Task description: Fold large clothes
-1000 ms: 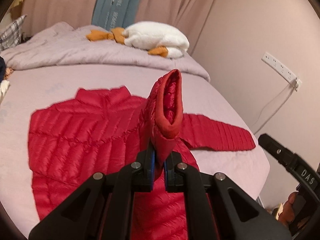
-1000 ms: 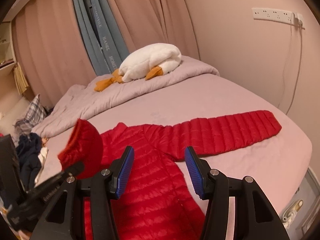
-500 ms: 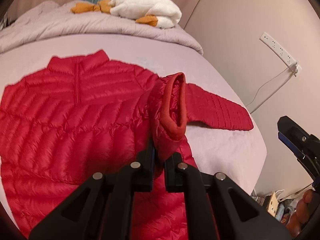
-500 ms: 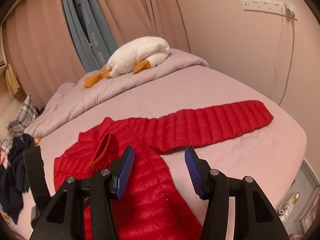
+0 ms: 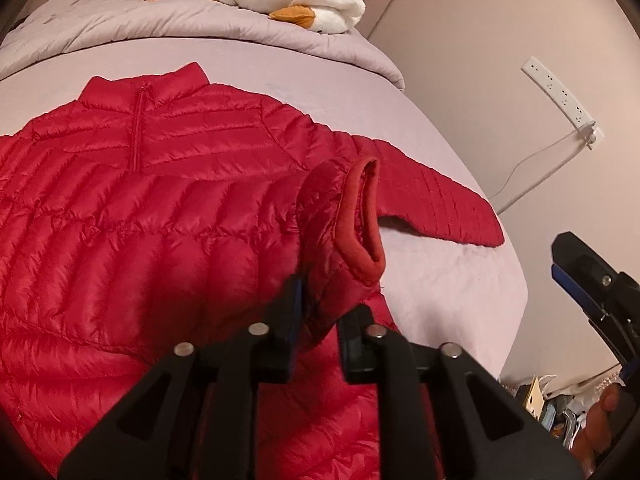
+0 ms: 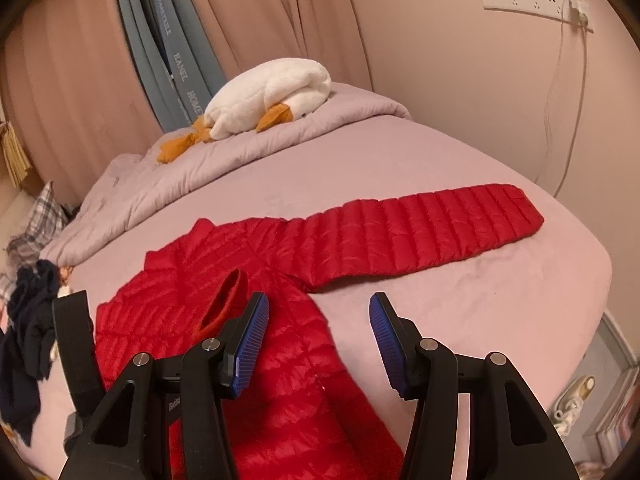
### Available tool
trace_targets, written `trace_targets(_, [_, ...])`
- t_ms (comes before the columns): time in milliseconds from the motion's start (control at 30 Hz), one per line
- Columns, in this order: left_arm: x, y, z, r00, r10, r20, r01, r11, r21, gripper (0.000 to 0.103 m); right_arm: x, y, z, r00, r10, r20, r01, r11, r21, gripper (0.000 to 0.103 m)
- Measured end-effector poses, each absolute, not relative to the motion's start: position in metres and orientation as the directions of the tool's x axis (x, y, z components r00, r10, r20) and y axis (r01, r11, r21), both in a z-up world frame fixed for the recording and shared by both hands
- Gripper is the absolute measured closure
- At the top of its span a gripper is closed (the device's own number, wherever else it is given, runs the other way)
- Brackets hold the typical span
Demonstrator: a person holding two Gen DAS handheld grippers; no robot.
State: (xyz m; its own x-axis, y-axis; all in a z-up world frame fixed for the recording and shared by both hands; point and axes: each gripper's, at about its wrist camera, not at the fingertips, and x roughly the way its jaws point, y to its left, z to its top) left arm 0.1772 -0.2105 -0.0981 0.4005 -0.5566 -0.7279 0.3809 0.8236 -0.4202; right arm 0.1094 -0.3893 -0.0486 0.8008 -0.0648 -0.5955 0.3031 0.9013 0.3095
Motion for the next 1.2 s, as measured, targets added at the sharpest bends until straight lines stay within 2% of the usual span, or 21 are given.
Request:
trace_targets(67, [0.176,-0.209,-0.097,0.398,-0.562,-0.726,0.379,0.821,-0.428,0.082,0.109,-0.389,-0.050,0.798,-0.063,-0.599,0.302,0.902,0.308,0.049])
trace_targets(167, [0.175,-0.203,-0.090,0.392,-0.577,-0.716,0.378,0.811,-0.447,0.069,0.109,-0.391,-0.054,0.794,-0.053,-0.606,0.301,0.900,0.316,0.049])
trace_targets(267, [0.172,-0.192,-0.078,0.417,-0.592,-0.690,0.381,0.803,-0.458,0.065,0.111,-0.392,-0.058,0.786,-0.048,-0.616,0.305,0.897,0.320,0.048])
trace_targets(333, [0.172,-0.185,-0.072,0.422,-0.599,-0.681,0.376,0.799,-0.470,0.056,0.113,-0.391,-0.059,0.781,-0.045,-0.623,0.304,0.899,0.316,0.048])
trace_targets(467, [0.169,-0.162,-0.056,0.470,-0.587,-0.659,0.367,0.809,-0.459,0.055,0.120,-0.388,-0.064,0.772,-0.025,-0.635,0.284,0.907,0.310,0.048])
trace_targets(567, [0.172,-0.134,-0.049,0.546,-0.532,-0.647,0.313,0.846,-0.432,0.050,0.132,-0.383,-0.073,0.749,-0.002,-0.662,0.270,0.914,0.302,0.048])
trace_targets(700, [0.183,-0.099,-0.053,0.587,-0.411,-0.697,0.185,0.907,-0.378,0.050,0.143,-0.374,-0.082,0.727,0.010,-0.686,0.257,0.923,0.286,0.048])
trace_targets(767, [0.187,-0.079,-0.056,0.606,-0.329,-0.724,0.107,0.936,-0.335,0.047,0.151,-0.370,-0.087,0.713,0.036,-0.701,0.241,0.926,0.292,0.046])
trace_targets(800, [0.187,-0.072,-0.058,0.611,-0.300,-0.732,0.084,0.945,-0.317,0.042,0.154,-0.368,-0.090,0.706,0.044,-0.707,0.234,0.927,0.292,0.043])
trace_targets(900, [0.188,-0.044,-0.062,0.624,-0.217,-0.751,0.006,0.962,-0.274,0.040,0.161,-0.364,-0.092,0.699,0.031,-0.715,0.233,0.935,0.269,0.040])
trace_targets(967, [0.188,-0.025,-0.065,0.624,-0.183,-0.759,-0.046,0.962,-0.270,0.038,0.165,-0.362,-0.093,0.698,0.031,-0.716,0.226,0.938,0.261,0.032])
trace_targets(1000, [0.187,-0.017,-0.066,0.624,-0.173,-0.762,-0.065,0.960,-0.271,0.034,0.168,-0.360,-0.095,0.692,0.038,-0.720,0.220,0.940,0.261,0.030])
trace_targets(1200, [0.181,0.013,-0.070,0.627,-0.130,-0.768,-0.129,0.955,-0.267,0.026,0.195,-0.354,-0.113,0.662,0.107,-0.742,0.164,0.945,0.282,0.030])
